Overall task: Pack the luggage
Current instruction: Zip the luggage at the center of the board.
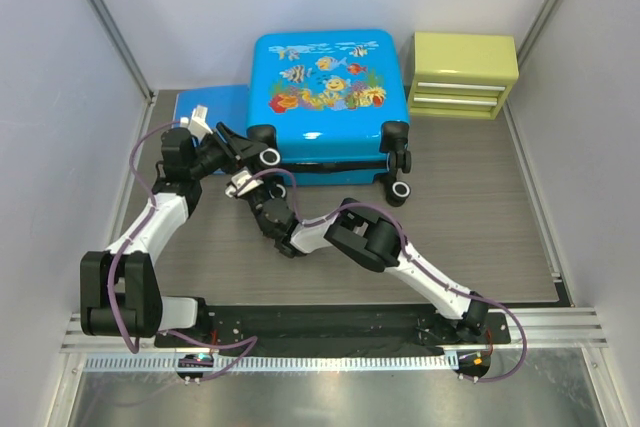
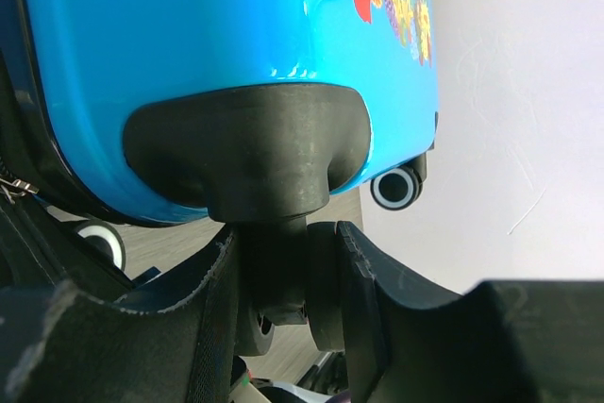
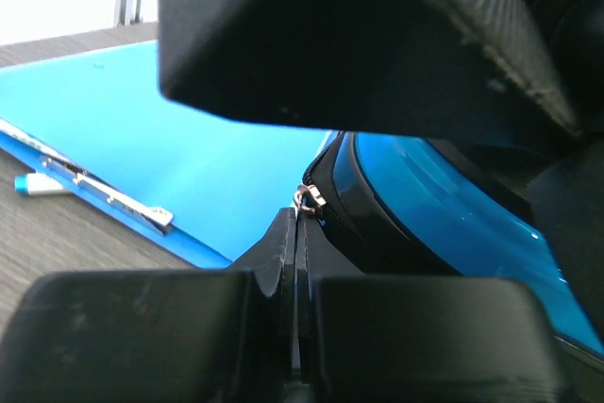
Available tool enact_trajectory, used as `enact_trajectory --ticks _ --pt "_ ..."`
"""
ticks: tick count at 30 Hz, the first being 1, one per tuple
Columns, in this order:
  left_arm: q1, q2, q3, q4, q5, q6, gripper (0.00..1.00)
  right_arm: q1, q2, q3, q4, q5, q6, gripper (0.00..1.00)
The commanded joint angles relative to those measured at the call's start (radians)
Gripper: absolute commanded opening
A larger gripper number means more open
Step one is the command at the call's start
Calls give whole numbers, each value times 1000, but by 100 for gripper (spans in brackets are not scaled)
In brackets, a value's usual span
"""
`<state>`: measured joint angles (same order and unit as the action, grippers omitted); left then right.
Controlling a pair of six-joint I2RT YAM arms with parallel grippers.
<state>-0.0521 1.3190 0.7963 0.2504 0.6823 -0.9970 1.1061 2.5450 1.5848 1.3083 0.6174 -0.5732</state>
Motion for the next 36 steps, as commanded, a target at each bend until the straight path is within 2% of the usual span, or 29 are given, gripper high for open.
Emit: enact_trajectory --ticks 1,7,10,11,12,14,17,20,21,23,24,26,27,28,31,36 --pt "-15 -72 23 247 122 -69 0 23 18 106 178 -218 73 1" --pt "-6 -63 32 250 137 -77 0 20 8 104 170 -246 104 3" --pt "32 -50 37 256 149 -98 4 29 -50 17 221 -252 102 35" --pt "47 -47 37 269 152 -107 6 34 -72 -44 244 -248 84 49" --pt "76 -47 37 274 157 -117 12 40 -95 -78 249 -243 78 56" --pt "101 -50 38 276 158 -112 17 61 -171 -199 278 -194 93 70" --pt "127 -55 47 276 171 -103 25 119 -283 -440 359 -89 105 81" --pt "135 -67 57 262 181 -71 28 204 -363 -630 361 89 85 86" --pt "133 -73 58 248 181 -57 29 216 -418 -676 359 195 110 87" --pt "132 -90 67 172 166 6 30 221 -494 -808 339 273 159 88" --pt "132 -90 78 150 160 23 30 218 -578 -842 309 338 189 89" --pt "132 -89 81 126 154 47 30 212 -662 -879 131 384 209 89" --pt "130 -89 83 122 152 52 30 190 -754 -873 35 395 231 89" --pt "129 -84 83 119 151 57 31 173 -796 -847 -192 404 325 89" --pt "109 -69 86 116 151 66 31 100 -979 -827 -519 307 510 90" --pt "63 -61 93 67 114 116 29 55 -1219 -856 -679 326 572 94"
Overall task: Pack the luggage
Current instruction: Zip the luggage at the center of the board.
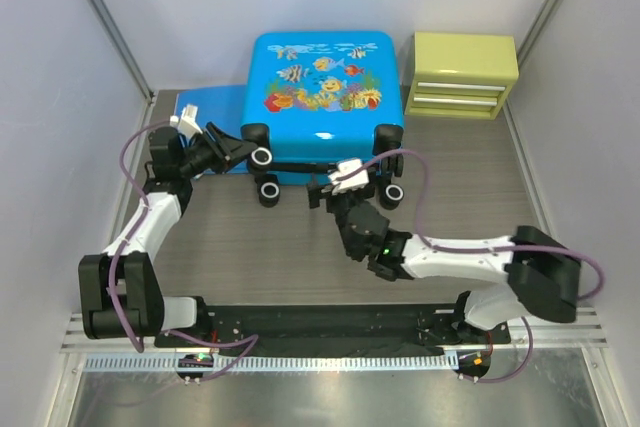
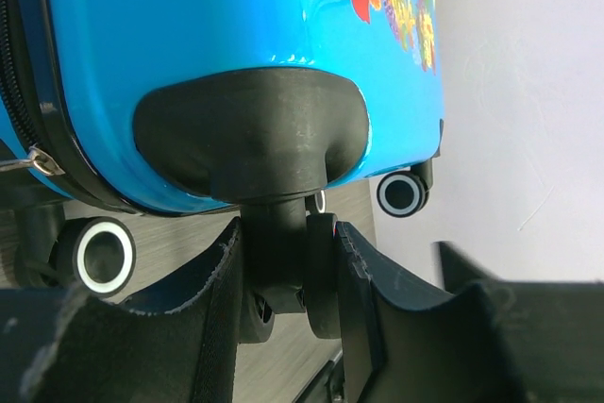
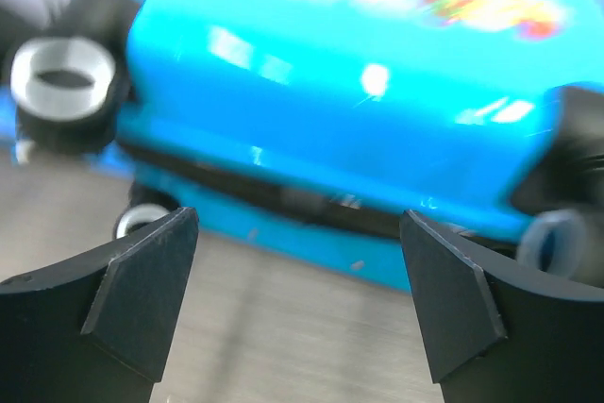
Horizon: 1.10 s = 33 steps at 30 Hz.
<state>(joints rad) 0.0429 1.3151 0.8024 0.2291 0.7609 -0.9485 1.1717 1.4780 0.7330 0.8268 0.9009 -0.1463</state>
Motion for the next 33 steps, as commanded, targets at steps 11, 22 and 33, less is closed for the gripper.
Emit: enact_trajectory --ticks 11,22,33 --pt "-435 -62 132 -169 -184 263 28 -14 -494 -15 -521 113 241 94" --pt "-840 -37 129 -177 -448 333 32 -14 -567 6 -687 128 301 94" --pt "-842 -342 -92 -260 -659 439 76 -96 -466 178 -940 -28 392 98"
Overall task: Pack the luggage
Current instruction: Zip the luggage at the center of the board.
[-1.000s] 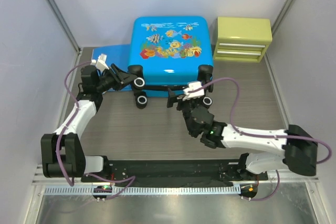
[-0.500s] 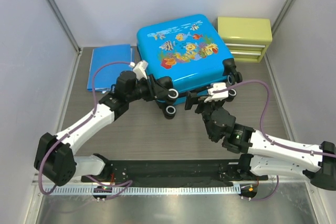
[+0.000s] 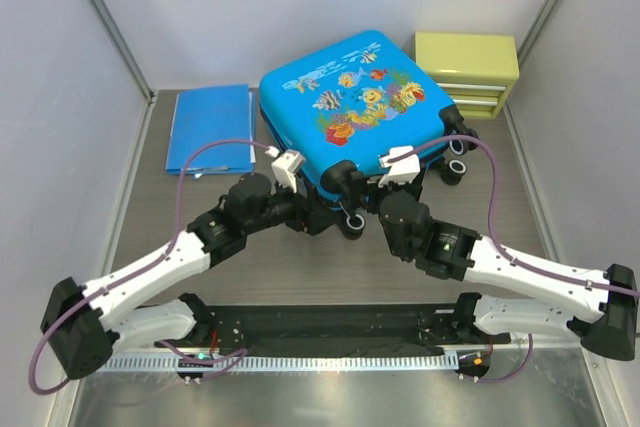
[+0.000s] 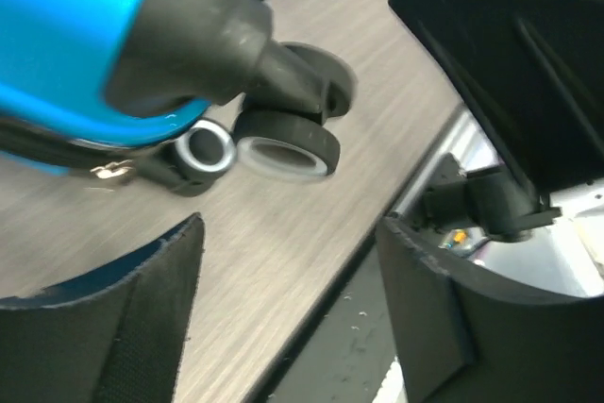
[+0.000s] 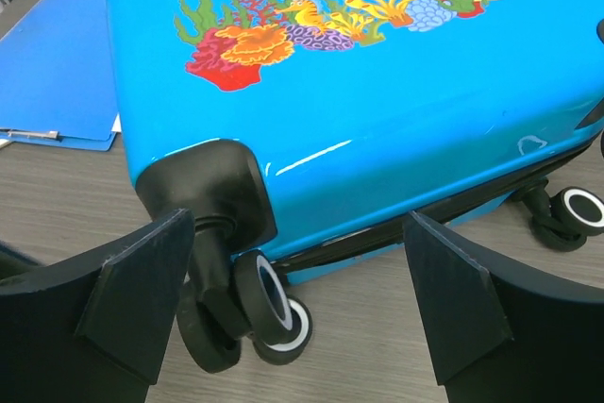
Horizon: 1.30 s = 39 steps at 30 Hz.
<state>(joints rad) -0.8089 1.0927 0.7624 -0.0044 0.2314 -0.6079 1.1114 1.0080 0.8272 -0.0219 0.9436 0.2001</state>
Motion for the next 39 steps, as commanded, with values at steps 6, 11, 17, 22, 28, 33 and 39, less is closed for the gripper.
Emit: enact_trajectory --ticks 6,11,17,22,28,33,39 --pt "195 -220 -200 65 -115 152 83 -136 46 158 -228 -276 99 100" --pt "401 -125 -322 383 66 160 80 -165 67 158 -259 -388 98 100" --pt "430 87 -321 685 238 261 76 -171 67 150 -276 -430 76 100" --pt "432 213 -305 843 330 345 71 -180 46 136 -274 -453 44 100" --pt "435 340 -246 909 355 355 68 -188 30 136 -274 -473 21 100" --pt "435 435 -210 971 336 373 57 -191 -2 115 -265 -494 -7 100" --pt "438 432 -247 981 318 389 49 -194 -20 92 -262 -493 -8 100"
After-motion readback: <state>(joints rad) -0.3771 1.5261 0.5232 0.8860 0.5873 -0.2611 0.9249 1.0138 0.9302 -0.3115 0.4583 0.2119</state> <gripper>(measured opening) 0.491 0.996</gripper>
